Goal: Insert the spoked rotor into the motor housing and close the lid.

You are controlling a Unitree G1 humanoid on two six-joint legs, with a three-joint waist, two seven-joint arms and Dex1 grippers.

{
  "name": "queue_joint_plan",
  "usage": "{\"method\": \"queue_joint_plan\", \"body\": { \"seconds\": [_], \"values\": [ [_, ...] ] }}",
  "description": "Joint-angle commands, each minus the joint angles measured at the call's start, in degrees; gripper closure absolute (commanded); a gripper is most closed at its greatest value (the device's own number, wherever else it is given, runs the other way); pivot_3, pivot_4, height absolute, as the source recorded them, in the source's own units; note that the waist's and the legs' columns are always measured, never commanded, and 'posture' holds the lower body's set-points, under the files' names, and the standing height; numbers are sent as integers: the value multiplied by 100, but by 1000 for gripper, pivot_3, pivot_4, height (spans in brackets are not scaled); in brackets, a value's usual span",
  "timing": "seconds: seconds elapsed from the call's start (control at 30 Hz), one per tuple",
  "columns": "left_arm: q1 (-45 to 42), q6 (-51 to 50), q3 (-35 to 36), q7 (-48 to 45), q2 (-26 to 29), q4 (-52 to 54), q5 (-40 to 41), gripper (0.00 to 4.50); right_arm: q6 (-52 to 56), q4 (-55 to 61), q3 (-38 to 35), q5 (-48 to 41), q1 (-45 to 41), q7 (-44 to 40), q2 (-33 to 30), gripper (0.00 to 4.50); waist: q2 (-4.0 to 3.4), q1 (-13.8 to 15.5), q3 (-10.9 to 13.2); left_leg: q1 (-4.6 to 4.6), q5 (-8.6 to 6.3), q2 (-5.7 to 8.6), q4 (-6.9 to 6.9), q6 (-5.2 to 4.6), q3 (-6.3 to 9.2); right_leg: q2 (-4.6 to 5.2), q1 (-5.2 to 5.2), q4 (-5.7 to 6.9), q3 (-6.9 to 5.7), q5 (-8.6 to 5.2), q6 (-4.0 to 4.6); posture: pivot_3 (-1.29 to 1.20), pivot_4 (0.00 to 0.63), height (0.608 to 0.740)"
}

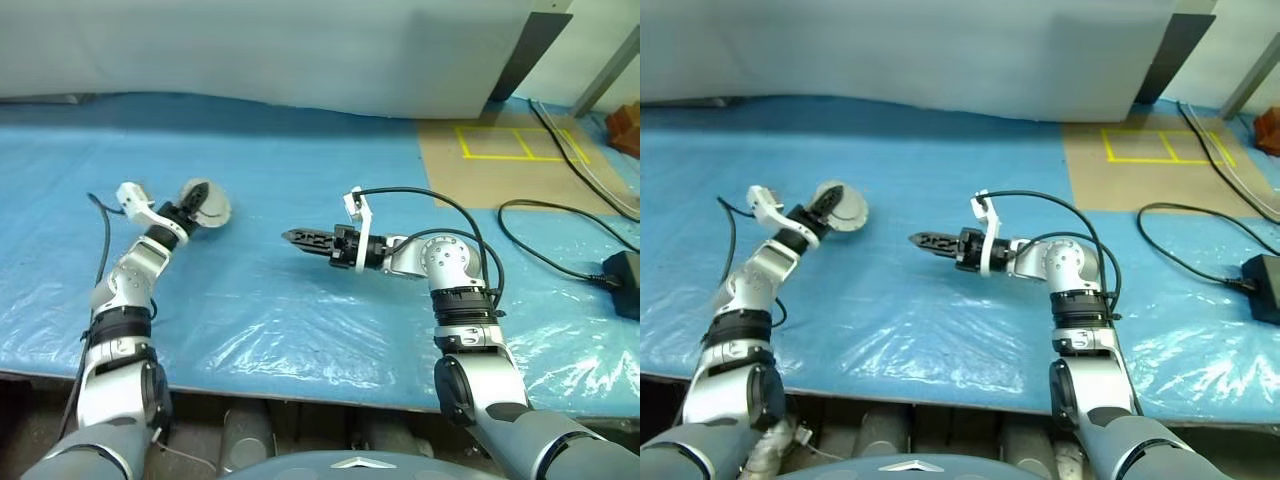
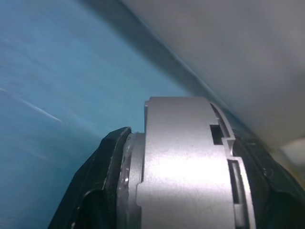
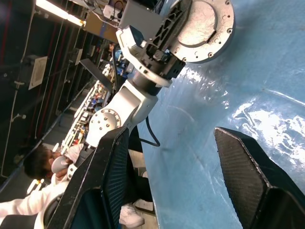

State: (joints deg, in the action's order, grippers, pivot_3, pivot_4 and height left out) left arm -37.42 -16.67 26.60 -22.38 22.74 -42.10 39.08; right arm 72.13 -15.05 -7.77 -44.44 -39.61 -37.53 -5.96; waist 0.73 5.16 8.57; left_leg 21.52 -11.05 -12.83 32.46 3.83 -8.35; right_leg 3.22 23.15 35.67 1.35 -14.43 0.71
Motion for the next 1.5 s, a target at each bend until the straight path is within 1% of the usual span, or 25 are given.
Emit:
{"method": "queue_joint_plan", "body": {
  "seconds": [0.03, 0.1, 0.17, 0.33, 0.43, 0.47, 0.5, 0.53, 0.73, 0.87, 1.03, 1.13, 1.2, 1.27, 1.33, 1.4, 1.47, 1.5],
  "values": [
    [-597, 1185, 114, 295, 443, -1217, -623, 1615, -99, 40, -80, -83, -89, 27, 49, 1544, 11, 30, 2, 3, 0, 1, -2, 0, 3, 0, 0, -2, -1, 0, 0, 0, 150, 740],
    [-798, 1487, 91, 308, 469, -1793, -799, 1615, -114, 44, -88, -86, -79, 51, 56, 1544, 11, 56, 1, 3, 0, 2, -4, 0, 5, 1, 0, -4, -1, 0, 0, 0, 150, 740],
    [-941, 1587, 81, 160, 404, -2103, -878, 1615, -129, 54, -95, -76, -71, 77, 55, 1544, 11, 82, 1, 4, 0, 7, -5, 0, 4, 6, -1, -5, -2, 0, 0, 0, 150, 740],
    [-942, 1372, 147, -248, 302, -2443, -892, 1615, -147, 79, -80, -73, -45, 128, 55, 1544, 11, 164, 1, 2, 0, 6, 4, 1, 3, 12, -6, 5, -11, 0, 0, 0, 150, 740],
    [-788, 1319, 328, -310, 389, -2526, -818, 957, -173, 51, -109, -78, -32, 173, 81, 1501, 10, 178, 2, -5, 0, 3, 12, 1, 3, 13, -11, 14, -10, 0, 1, 0, 150, 740],
    [-749, 1328, 355, -359, 417, -2520, -823, 678, -183, 40, -116, -75, -28, 184, 89, 1501, 12, 174, 2, -4, 0, 2, 14, 1, 3, 13, -13, 13, -10, 0, 1, 0, 150, 740],
    [-713, 1371, 352, -204, 491, -2553, -902, 296, -196, 12, -125, -67, -22, 204, 103, 1501, 11, 174, 1, -5, 0, 1, 15, 1, 4, 12, -13, 13, -8, 1, 1, 0, 150, 740],
    [-677, 1449, 373, -33, 594, -2590, -965, 22, -205, -7, -130, -66, -18, 214, 116, 1501, 9, 165, 2, -8, 0, 1, 13, 1, 4, 12, -15, 13, -9, 1, 1, 0, 150, 740],
    [-367, 1843, 873, 1082, 1389, -2842, -883, 22, -301, -58, -91, -54, -33, 190, 166, 1501, 10, -78, 2, -19, -1, 1, 3, 2, 2, 5, -14, 8, -9, 1, 2, 0, 150, 740],
    [66, 1938, 1086, 1473, 1781, -2941, -877, 22, -386, -139, -63, -27, -58, 168, 187, 1501, 9, -118, 2, -17, -2, 1, -15, 5, 2, 2, -11, -6, -12, 0, 1, 0, 150, 740],
    [534, 2018, 1197, 1699, 2140, -2970, -957, 22, -483, -278, -19, 25, -114, 121, 212, 1501, 9, -54, 2, -15, -3, 2, -19, 5, 2, 9, -12, -12, -26, 0, 1, 0, 150, 740],
    [636, 2031, 1242, 1664, 2247, -2913, -947, 22, -555, -366, 58, 75, -142, 62, 224, 1501, 8, -22, 2, -18, -3, 1, -13, 5, 2, 13, -16, -4, -24, 0, 2, 0, 150, 740],
    [578, 2062, 1256, 1475, 2260, -2777, -910, 22, -599, -427, 81, 91, -174, 15, 244, 1501, 8, 18, 3, -19, -3, 0, -11, 5, 2, 14, -17, 0, -22, -1, 2, 0, 150, 740],
    [420, 1929, 1120, 774, 2130, -2359, -843, 22, -681, -460, 81, 116, -203, -26, 249, 1501, 13, 56, 4, -19, -3, -1, -10, 5, 2, 13, -17, 0, -21, -1, 3, 0, 150, 740],
    [342, 1790, 1013, 368, 2012, -2040, -825, 22, -772, -479, 77, 142, -222, -71, 239, 1501, 19, 94, 3, -12, -2, -6, -8, 5, 2, 15, -18, 0, -23, -1, 4, 0, 150, 740],
    [543, 1060, 332, -467, 1487, -200, -552, 22, -1094, -26, 210, 209, -68, -341, 39, 1501, 20, 124, 4, -6, -2, -4, -2, 5, 2, 17, -18, -2, -25, -1, 4, 0, 150, 740],
    [754, 351, -174, -953, 1117, 1331, -210, 22, -1321, 362, 361, 276, 90, -576, -188, 1501, 19, 203, 6, 10, -2, 0, 4, 5, 1, 33, -17, -5, -36, -1, 4, 0, 150, 740],
    [843, 24, -365, -1080, 1009, 1912, -52, 22, -1395, 502, 395, 307, 153, -621, -285, 1501, 21, 206, 7, 16, -2, 0, 9, 4, 1, 33, -17, -4, -39, -1, 5, 0, 150, 740]
  ]
}}
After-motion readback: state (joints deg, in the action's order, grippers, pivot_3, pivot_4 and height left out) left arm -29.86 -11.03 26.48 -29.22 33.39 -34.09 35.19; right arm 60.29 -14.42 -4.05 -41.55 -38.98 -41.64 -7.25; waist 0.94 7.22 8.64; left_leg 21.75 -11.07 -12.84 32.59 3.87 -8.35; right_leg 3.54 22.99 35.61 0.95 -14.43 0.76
